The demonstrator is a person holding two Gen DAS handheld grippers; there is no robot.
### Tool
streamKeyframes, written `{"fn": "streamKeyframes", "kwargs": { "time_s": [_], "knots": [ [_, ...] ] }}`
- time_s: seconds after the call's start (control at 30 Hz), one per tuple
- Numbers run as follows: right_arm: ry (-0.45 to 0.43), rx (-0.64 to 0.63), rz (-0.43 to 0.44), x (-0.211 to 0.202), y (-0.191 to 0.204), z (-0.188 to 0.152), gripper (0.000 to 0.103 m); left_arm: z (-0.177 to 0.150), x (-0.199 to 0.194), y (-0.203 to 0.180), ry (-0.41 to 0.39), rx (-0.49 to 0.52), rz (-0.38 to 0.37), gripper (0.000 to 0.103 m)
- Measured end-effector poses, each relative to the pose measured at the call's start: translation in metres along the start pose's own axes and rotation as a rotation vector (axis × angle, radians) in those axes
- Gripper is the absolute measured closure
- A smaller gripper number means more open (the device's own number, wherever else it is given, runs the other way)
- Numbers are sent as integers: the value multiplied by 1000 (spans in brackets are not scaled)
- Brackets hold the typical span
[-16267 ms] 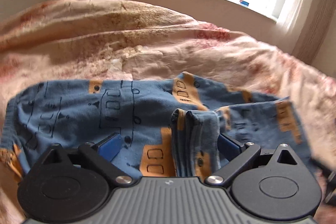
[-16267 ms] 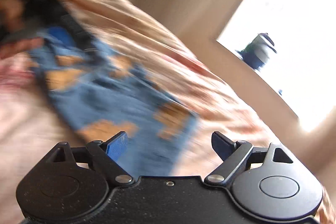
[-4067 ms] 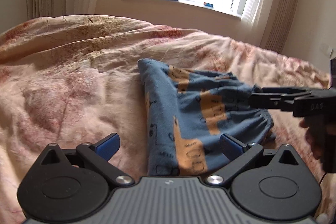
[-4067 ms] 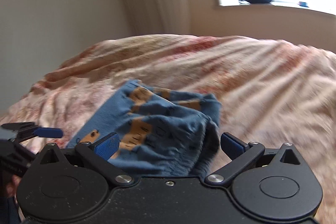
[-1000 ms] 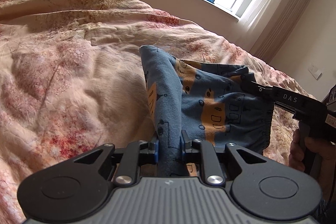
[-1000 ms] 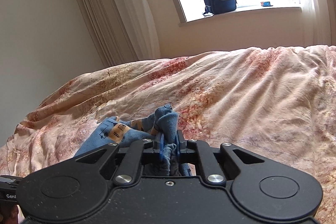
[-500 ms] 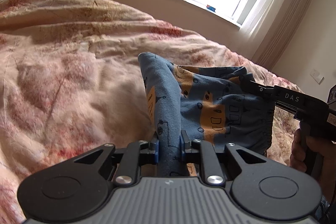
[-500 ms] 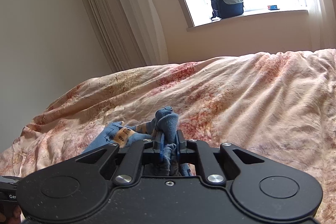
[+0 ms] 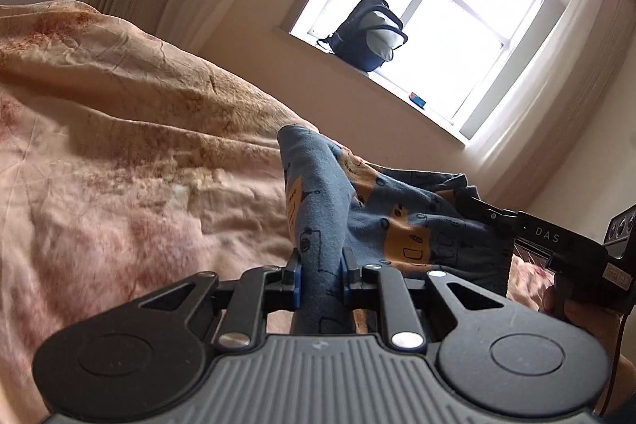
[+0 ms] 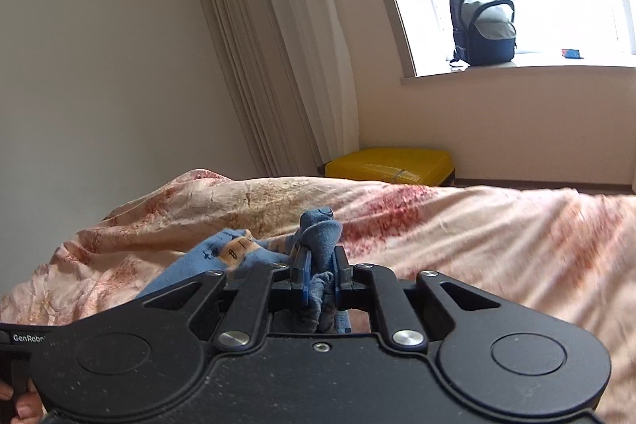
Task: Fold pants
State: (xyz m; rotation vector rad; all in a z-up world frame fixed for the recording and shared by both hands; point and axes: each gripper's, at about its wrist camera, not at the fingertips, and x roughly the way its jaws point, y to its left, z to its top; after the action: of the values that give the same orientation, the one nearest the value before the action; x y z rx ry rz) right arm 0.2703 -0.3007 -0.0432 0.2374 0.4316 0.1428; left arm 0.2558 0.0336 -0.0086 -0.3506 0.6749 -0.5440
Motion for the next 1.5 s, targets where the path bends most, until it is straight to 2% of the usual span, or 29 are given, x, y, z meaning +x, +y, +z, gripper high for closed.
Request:
{"fn": "streamKeyframes", "kwargs": {
  "time_s": [0.1,0.2,0.33,0.43,0.83,0.97,1.1,1.17,1.23,1.3,1.33,1.37,1.43,1.5],
  "knots": [
    [22,1,-7,28,-8,-3,92,-11,28,18,11,-2,28,83],
    [62,17,0,60,-19,-25,92,-30,52,33,64,46,103,83],
    [108,52,-53,89,-37,-59,92,-37,61,42,84,21,101,82],
    [95,113,-43,89,-53,-66,91,-37,60,43,89,20,95,80],
    [91,77,-43,90,-52,-68,89,-34,61,45,94,22,103,69],
    [101,63,-60,90,-49,-67,85,-34,61,46,91,20,107,64],
    [106,53,-72,90,-46,-65,82,-34,61,45,90,34,114,51],
    [105,47,-82,90,-45,-65,79,-35,60,43,90,47,113,46],
    [107,47,-91,89,-44,-64,75,-35,60,41,88,53,104,36],
    [108,44,-104,87,-43,-62,68,-35,58,39,82,53,91,19],
    [106,40,-108,85,-42,-62,61,-34,57,38,76,46,91,15],
    [102,37,-109,83,-42,-61,49,-34,55,37,68,36,89,9],
    [90,28,-107,75,-40,-59,37,-33,51,35,56,19,84,4],
    [85,18,-112,67,-38,-58,31,-32,47,33,44,13,82,0]
  ]
}}
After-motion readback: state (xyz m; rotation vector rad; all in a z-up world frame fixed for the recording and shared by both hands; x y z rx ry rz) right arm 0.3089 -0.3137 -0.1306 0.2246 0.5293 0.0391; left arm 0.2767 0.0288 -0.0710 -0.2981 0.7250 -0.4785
